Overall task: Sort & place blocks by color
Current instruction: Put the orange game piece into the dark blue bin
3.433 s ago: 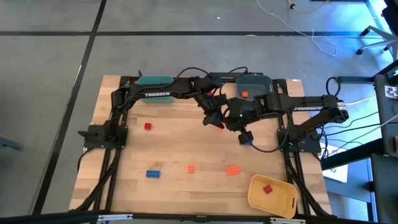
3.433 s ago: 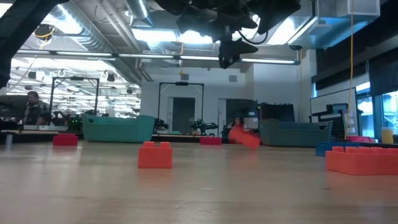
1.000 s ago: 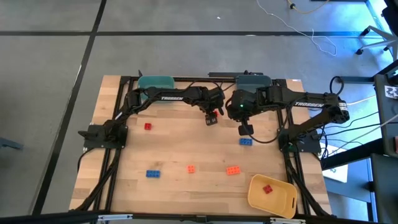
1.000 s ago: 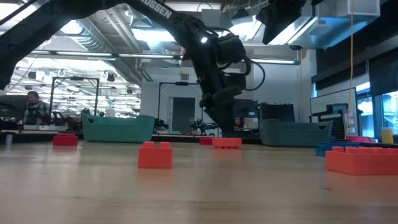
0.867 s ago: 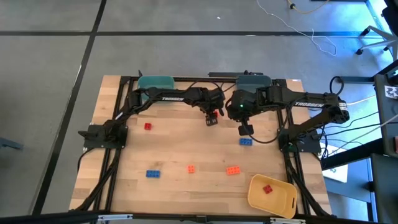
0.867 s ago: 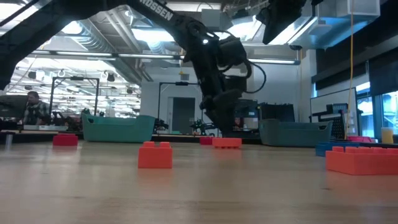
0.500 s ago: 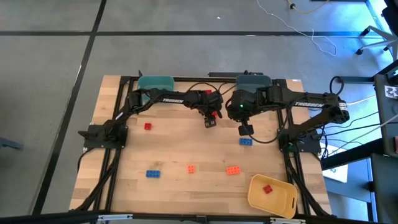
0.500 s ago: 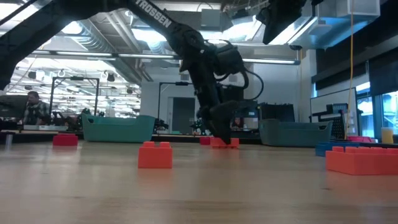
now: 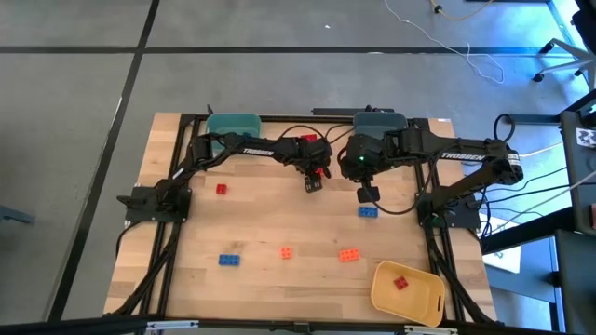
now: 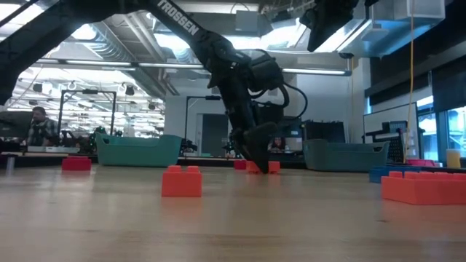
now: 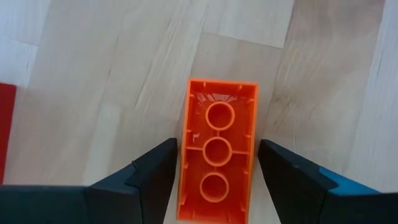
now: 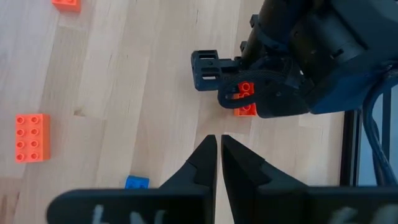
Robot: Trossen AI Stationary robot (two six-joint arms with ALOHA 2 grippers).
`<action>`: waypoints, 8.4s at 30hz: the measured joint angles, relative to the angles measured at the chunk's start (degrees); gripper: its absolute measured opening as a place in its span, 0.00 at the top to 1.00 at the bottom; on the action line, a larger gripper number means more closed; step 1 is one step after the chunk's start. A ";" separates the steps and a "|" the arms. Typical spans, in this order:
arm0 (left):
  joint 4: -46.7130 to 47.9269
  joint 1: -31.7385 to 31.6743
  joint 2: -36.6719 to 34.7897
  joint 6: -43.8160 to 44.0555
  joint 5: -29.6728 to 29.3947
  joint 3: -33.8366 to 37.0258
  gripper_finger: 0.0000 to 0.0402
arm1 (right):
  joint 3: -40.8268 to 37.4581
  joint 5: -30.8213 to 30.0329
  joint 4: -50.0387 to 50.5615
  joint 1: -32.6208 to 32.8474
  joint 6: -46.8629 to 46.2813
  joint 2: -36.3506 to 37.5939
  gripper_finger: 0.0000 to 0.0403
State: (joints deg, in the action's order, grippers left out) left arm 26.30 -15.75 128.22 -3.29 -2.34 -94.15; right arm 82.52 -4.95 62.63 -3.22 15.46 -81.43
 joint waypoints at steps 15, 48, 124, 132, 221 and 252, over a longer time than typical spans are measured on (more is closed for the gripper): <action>0.21 0.07 0.04 -1.34 -0.98 0.04 0.69 | 0.00 0.00 -0.02 0.00 0.00 0.00 0.94; 23.97 -0.07 -16.98 5.97 10.90 -11.85 0.69 | -0.04 -3.16 1.48 -0.26 11.97 0.33 0.94; 35.77 -4.28 -26.86 -3.79 36.85 -11.80 0.69 | 0.02 -19.99 -29.05 10.58 34.56 -5.73 0.66; 34.32 -3.87 -26.84 -3.23 38.51 -11.80 0.69 | 0.02 -22.24 -29.88 10.56 34.41 -5.73 0.66; 29.47 -1.68 -26.80 -1.88 40.86 -11.78 0.67 | -0.04 -16.89 -31.61 10.14 30.45 -5.73 0.77; 29.27 -5.74 -27.10 -4.85 21.80 -11.78 0.46 | 0.00 -16.97 -18.77 10.32 17.24 -5.75 0.77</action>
State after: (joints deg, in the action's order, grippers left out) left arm 55.57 -21.49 101.13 -8.14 19.46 -105.93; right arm 82.52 -21.92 43.86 7.09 32.70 -87.18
